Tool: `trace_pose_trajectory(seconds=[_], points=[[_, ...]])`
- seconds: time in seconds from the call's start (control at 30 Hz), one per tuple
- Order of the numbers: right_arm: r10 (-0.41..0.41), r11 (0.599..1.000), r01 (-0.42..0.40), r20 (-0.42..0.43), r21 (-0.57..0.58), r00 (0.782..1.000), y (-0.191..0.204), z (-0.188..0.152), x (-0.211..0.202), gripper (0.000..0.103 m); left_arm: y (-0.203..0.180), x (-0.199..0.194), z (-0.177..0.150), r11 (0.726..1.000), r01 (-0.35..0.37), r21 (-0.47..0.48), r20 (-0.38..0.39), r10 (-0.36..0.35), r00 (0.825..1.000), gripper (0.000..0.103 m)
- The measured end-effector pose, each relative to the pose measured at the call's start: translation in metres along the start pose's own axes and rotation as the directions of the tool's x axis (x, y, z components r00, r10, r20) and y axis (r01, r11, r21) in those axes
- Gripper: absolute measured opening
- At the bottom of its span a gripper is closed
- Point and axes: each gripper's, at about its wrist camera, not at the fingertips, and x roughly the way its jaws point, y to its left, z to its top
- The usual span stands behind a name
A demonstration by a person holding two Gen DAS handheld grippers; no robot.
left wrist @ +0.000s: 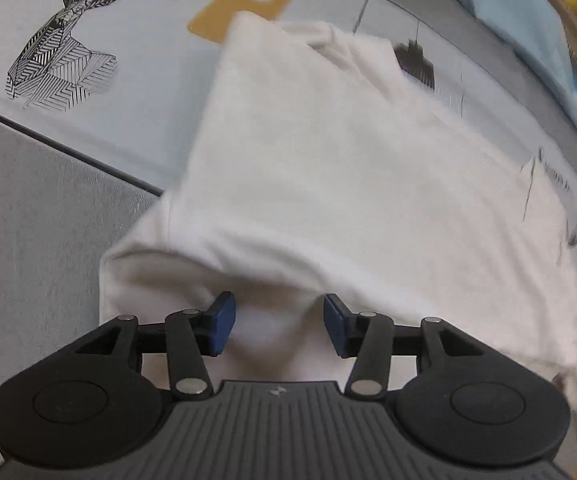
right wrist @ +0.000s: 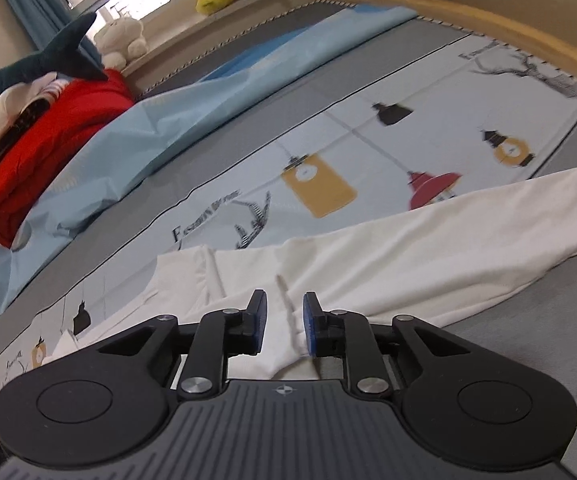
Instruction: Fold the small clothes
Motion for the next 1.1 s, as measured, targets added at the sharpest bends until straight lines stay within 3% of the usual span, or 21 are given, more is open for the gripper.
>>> trace_pose_trajectory(seconds=[0.27, 0.3, 0.37, 0.57, 0.73, 0.8, 0.87, 1.1], points=[[-0.114, 0.986, 0.103, 0.072, 0.133, 0.991, -0.053, 0.007, -0.021, 0.027, -0.06, -0.07, -0.029, 0.984, 0.129, 0.122, 0.158, -0.148, 0.976, 0.064], [-0.122, 0.984, 0.112, 0.07, 0.138, 0.99, -0.058, 0.007, -0.022, 0.027, -0.064, -0.073, -0.035, 0.982, 0.137, 0.127, 0.168, -0.157, 0.973, 0.07], [-0.123, 0.984, 0.113, 0.064, 0.14, 0.99, -0.067, 0.007, -0.021, 0.027, -0.075, -0.076, -0.048, 0.978, 0.145, 0.15, 0.16, -0.169, 0.973, 0.079], [-0.143, 0.975, 0.133, 0.045, 0.18, 0.989, -0.097, 0.008, -0.019, 0.027, -0.101, -0.065, -0.071, 0.964, 0.111, 0.243, 0.113, -0.142, 0.983, 0.08], [-0.189, 0.952, 0.171, 0.048, 0.255, 0.981, -0.132, 0.012, -0.019, 0.027, -0.095, -0.057, -0.071, 0.965, 0.109, 0.238, 0.11, -0.138, 0.984, 0.08], [-0.211, 0.939, 0.186, 0.057, 0.29, 0.976, -0.152, 0.014, -0.021, 0.023, -0.092, -0.057, -0.069, 0.967, 0.103, 0.231, 0.11, -0.132, 0.985, 0.081], [-0.232, 0.925, 0.197, 0.073, 0.325, 0.97, -0.171, 0.016, -0.022, 0.013, -0.09, -0.057, -0.069, 0.968, 0.102, 0.229, 0.108, -0.129, 0.986, 0.081], [-0.33, 0.832, 0.231, 0.115, 0.505, 0.937, -0.245, 0.017, -0.025, 0.014, -0.088, -0.058, -0.069, 0.961, 0.115, 0.253, 0.083, -0.14, 0.987, 0.081]])
